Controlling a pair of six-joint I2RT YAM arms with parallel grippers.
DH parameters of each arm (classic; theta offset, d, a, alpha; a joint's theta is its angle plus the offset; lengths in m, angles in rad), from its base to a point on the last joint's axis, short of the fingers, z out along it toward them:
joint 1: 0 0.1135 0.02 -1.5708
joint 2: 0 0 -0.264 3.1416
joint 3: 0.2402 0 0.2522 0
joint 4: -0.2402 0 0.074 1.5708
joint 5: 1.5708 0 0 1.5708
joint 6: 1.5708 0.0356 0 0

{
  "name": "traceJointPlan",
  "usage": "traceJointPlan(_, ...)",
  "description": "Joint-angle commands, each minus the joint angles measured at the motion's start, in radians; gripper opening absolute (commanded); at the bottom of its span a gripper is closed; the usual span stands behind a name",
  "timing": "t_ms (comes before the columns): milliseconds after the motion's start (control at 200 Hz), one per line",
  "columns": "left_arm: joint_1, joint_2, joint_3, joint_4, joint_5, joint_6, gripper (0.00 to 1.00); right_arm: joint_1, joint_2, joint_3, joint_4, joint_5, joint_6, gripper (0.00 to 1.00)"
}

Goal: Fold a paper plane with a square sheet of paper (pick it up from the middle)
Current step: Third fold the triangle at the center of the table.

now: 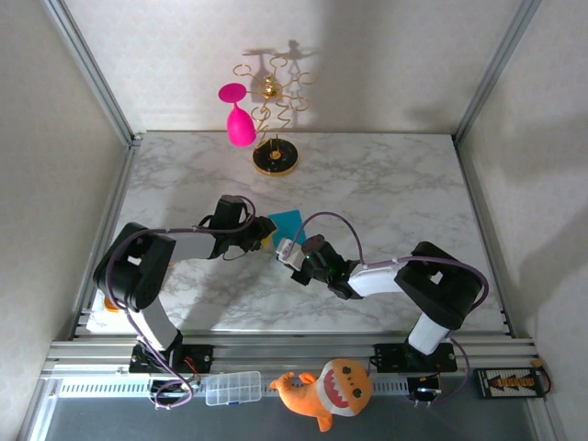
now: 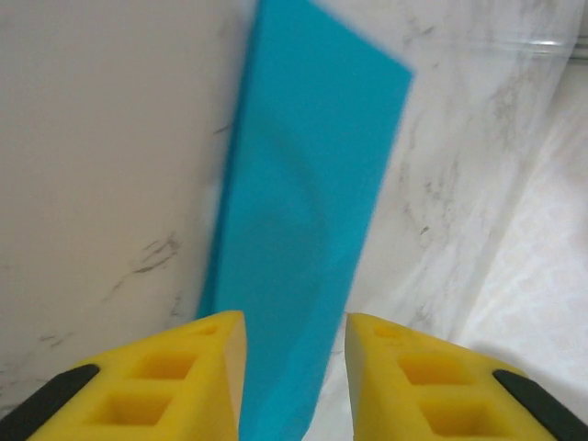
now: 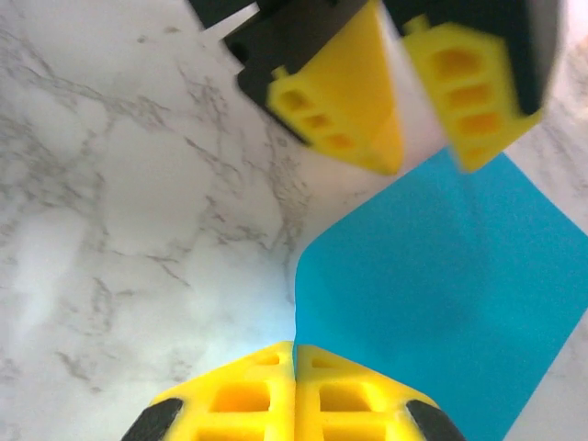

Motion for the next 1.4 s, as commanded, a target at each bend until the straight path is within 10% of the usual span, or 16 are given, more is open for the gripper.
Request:
traceJointPlan(0,-0.003,-0.039,0.037,-0.045,-0.054,0.068,0.34,0.006,-0.03,-0.006,-0.034,-0.086,0.085,0.03)
traceJointPlan(1392,-0.088,0.24,0.225,-0.245,-0.104,0.237,0.0,-0.08,0.016,0.131,-0.231,-0.071,0.461,0.01)
